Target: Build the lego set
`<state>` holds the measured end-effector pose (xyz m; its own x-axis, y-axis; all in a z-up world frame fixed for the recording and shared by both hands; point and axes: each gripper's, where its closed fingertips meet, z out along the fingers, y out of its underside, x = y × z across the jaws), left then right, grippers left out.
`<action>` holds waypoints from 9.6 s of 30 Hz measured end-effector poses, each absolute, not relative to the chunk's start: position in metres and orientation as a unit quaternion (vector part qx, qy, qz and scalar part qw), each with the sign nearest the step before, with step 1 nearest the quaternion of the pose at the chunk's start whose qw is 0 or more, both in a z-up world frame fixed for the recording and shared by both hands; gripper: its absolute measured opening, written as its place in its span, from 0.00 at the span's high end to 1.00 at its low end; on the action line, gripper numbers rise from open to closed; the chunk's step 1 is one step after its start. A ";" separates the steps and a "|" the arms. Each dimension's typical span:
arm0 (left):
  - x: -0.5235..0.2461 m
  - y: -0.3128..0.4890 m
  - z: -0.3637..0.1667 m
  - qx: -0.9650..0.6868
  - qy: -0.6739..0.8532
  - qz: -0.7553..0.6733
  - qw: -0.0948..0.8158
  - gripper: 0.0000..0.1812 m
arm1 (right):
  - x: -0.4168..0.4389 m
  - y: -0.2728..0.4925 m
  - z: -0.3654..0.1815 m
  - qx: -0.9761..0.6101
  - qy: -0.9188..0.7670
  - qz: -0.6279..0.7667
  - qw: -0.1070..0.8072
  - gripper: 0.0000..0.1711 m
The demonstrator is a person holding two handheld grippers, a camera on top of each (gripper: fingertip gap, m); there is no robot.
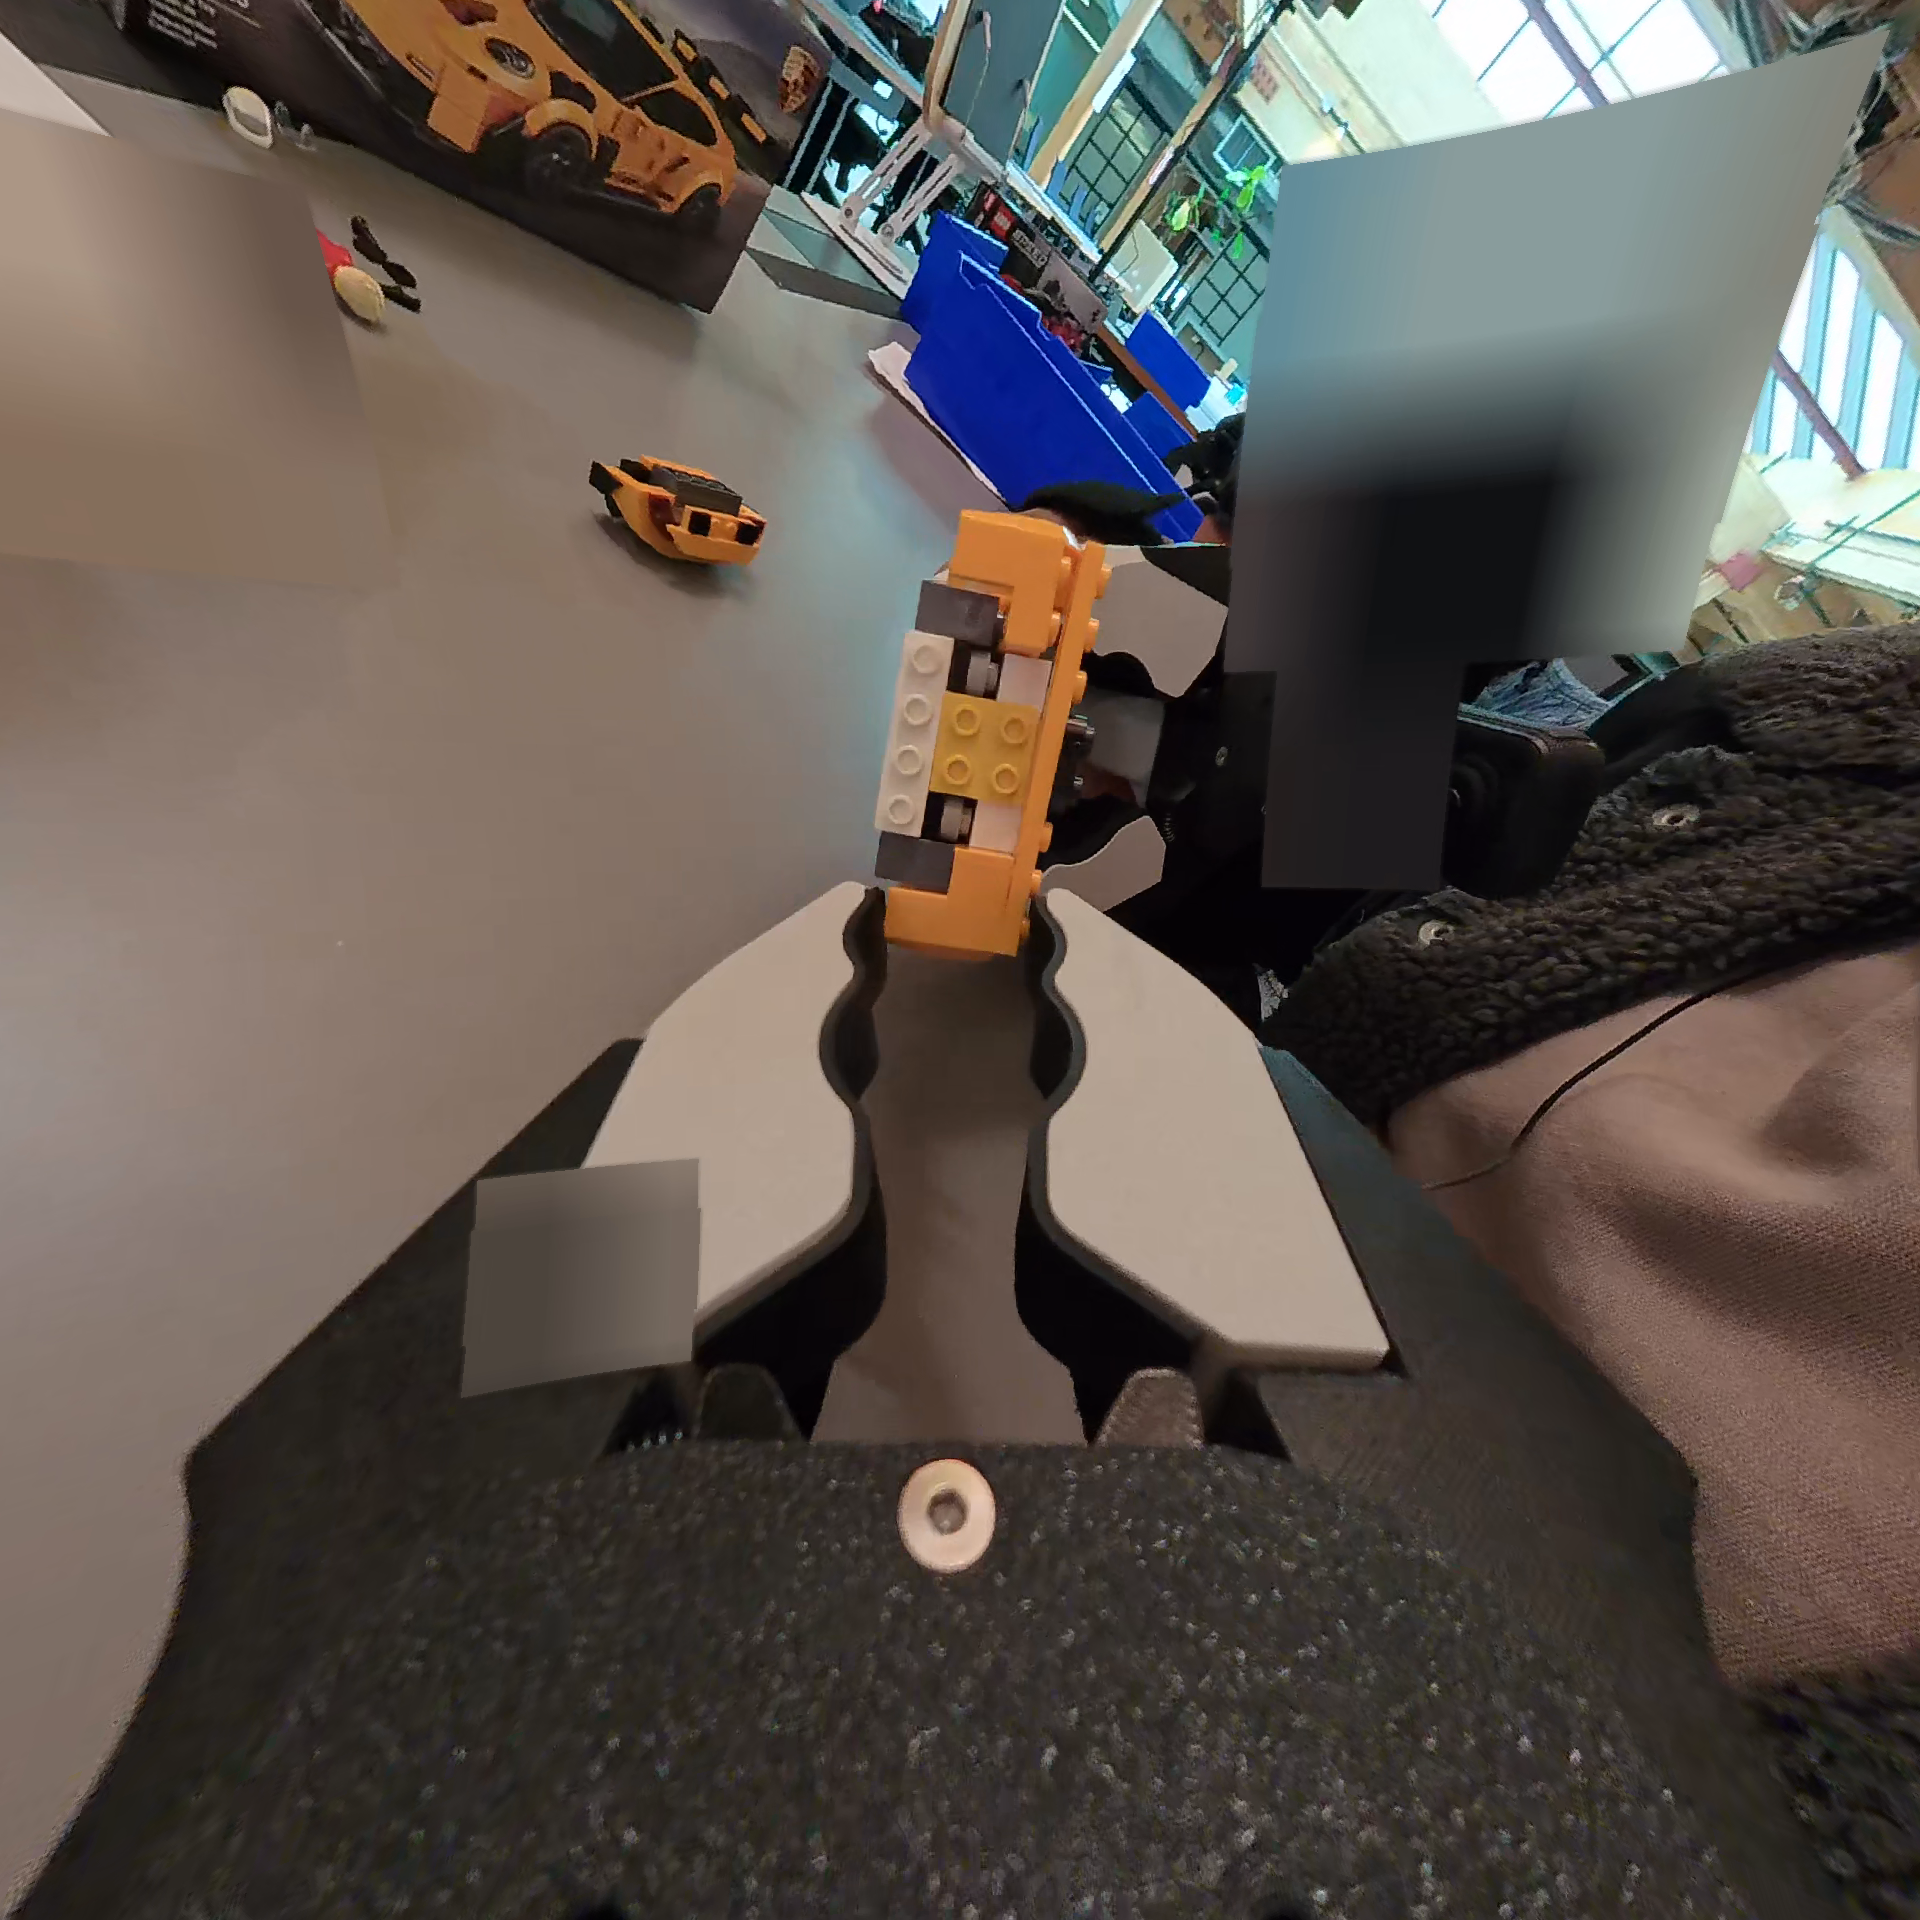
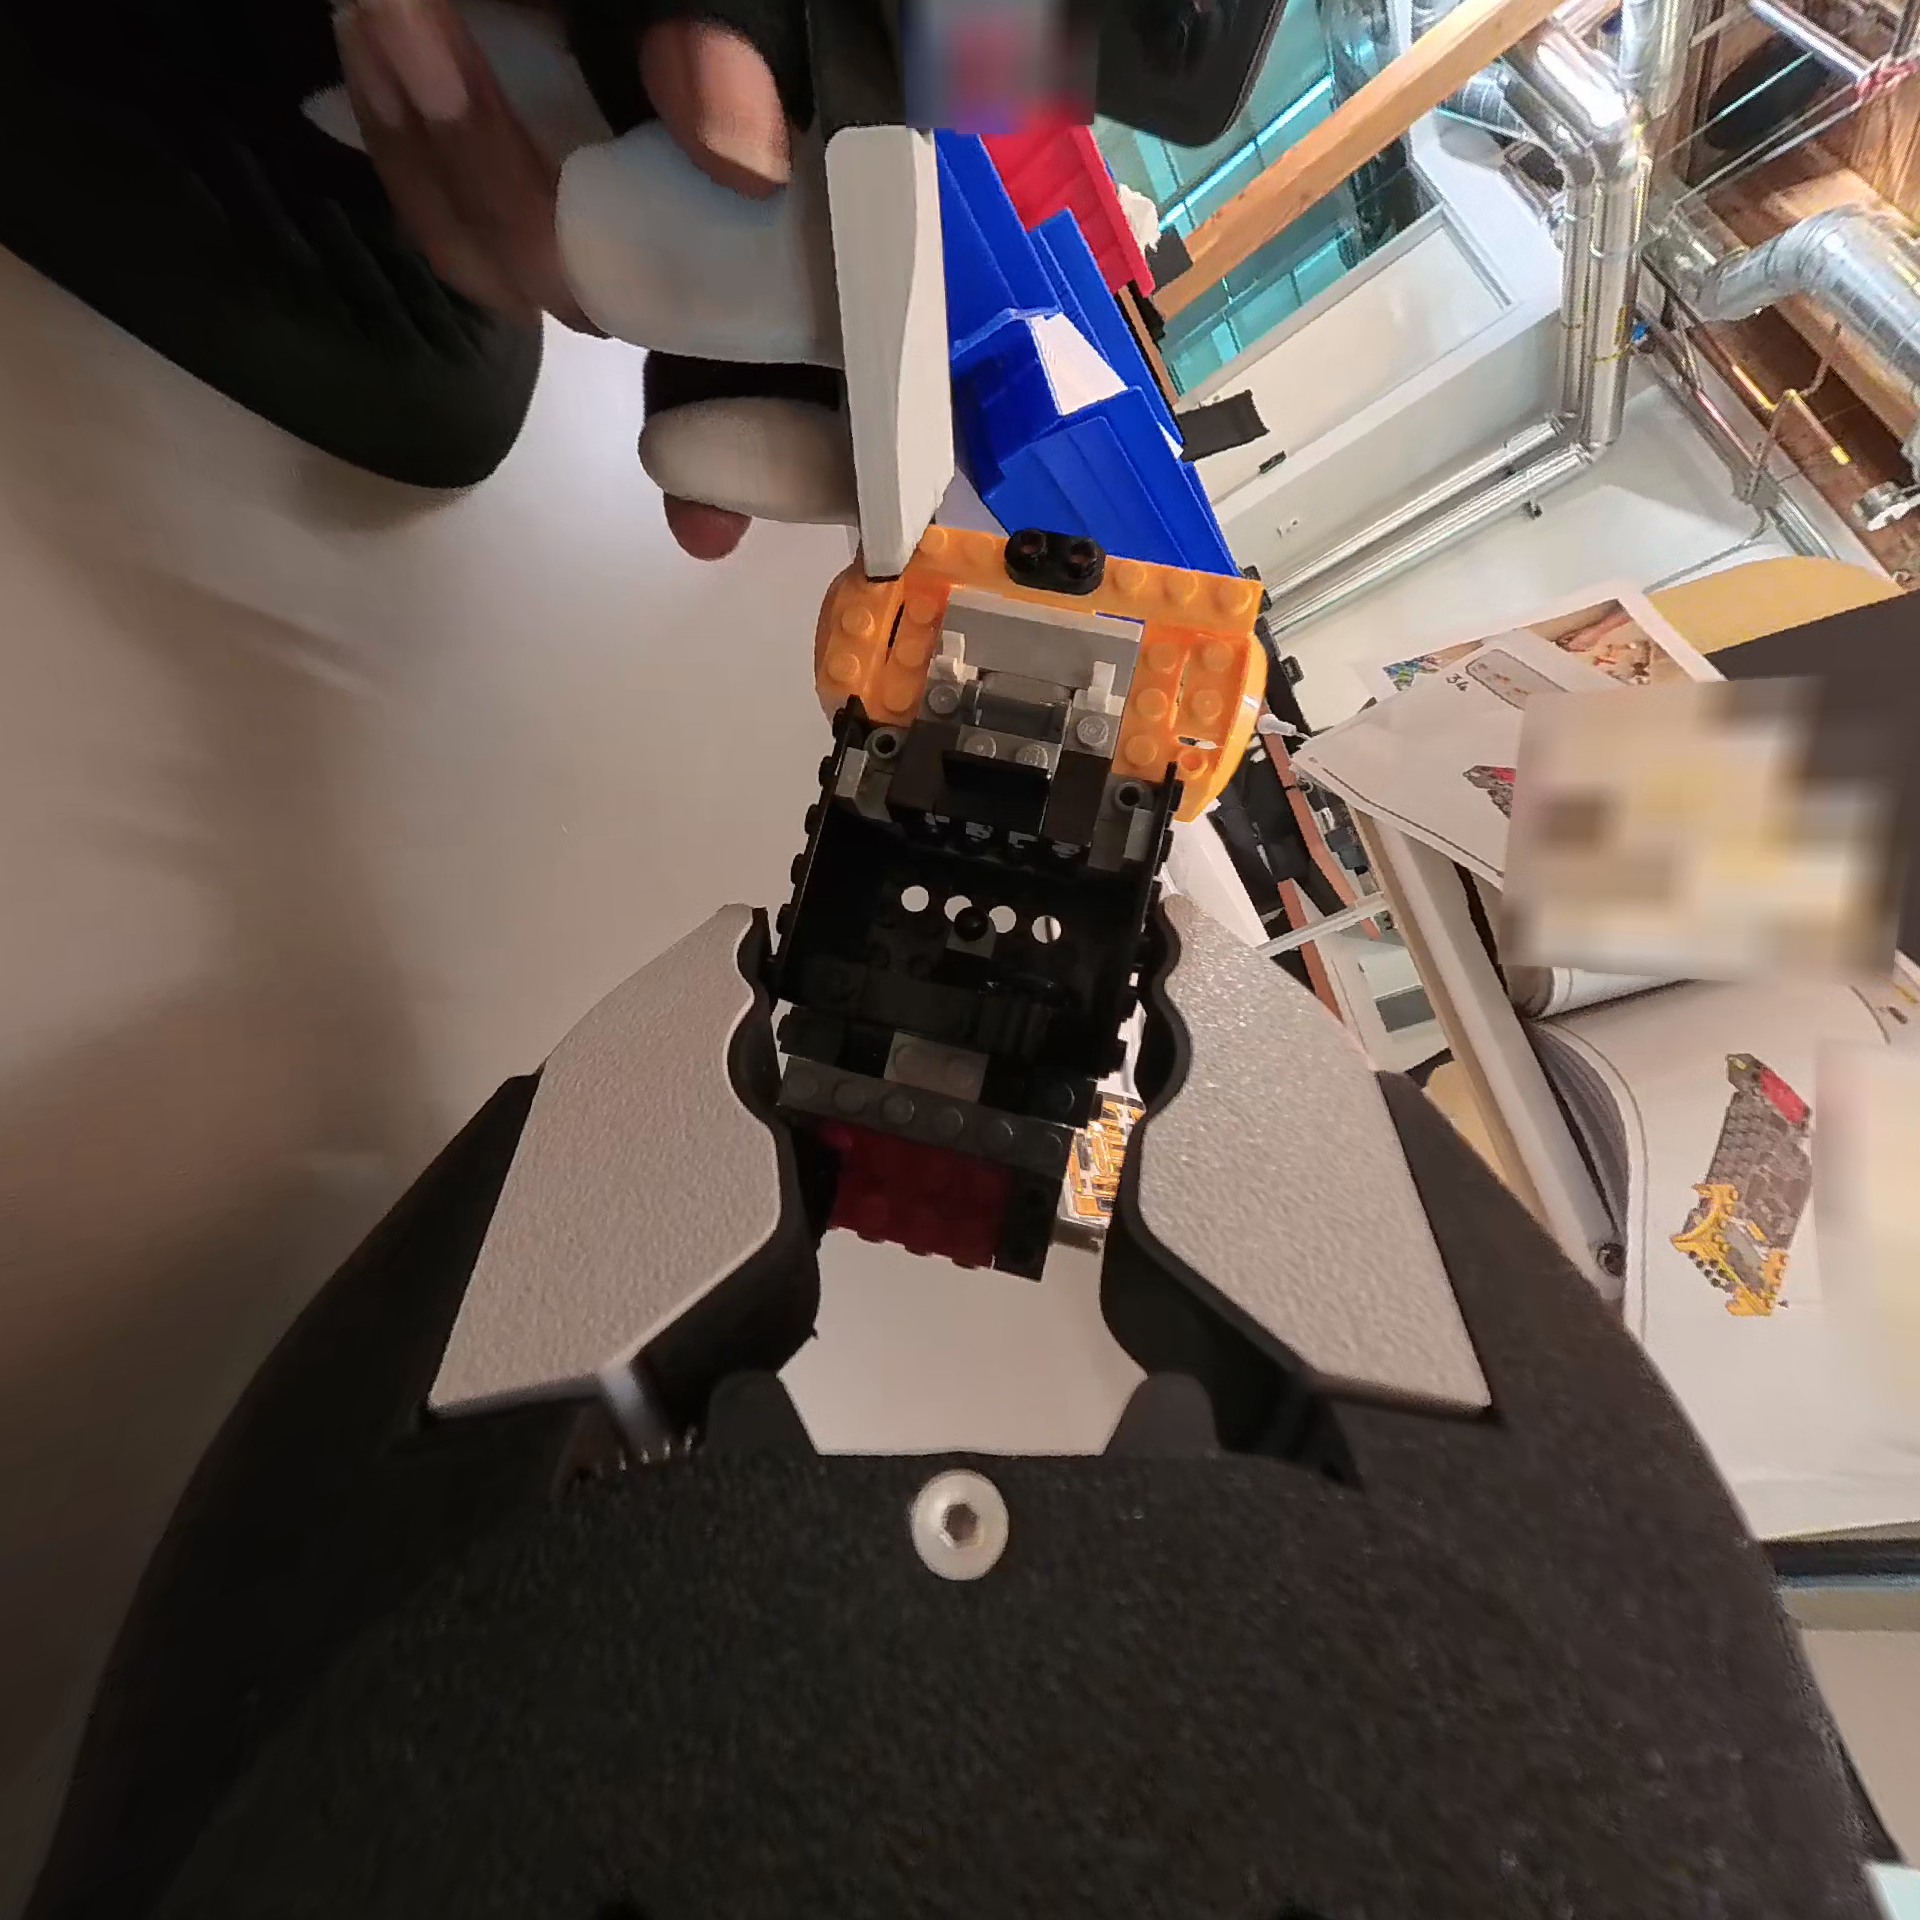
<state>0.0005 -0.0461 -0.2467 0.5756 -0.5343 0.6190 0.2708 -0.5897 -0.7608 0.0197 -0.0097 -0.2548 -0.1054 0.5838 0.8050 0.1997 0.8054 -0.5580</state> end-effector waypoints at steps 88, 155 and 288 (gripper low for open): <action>0.001 -0.050 -0.237 -0.817 0.239 -0.283 0.442 0.85 | 0.017 -0.010 -0.242 -0.211 -0.694 0.096 0.682 0.61; 0.023 -0.070 -0.257 -0.787 0.451 0.003 0.421 0.86 | 0.046 -0.065 -0.243 -0.365 -0.725 0.440 0.385 0.83; -0.036 -0.004 -0.284 -0.827 0.278 -0.335 0.356 0.78 | 0.010 0.083 -0.313 -0.501 -0.829 0.210 0.133 0.96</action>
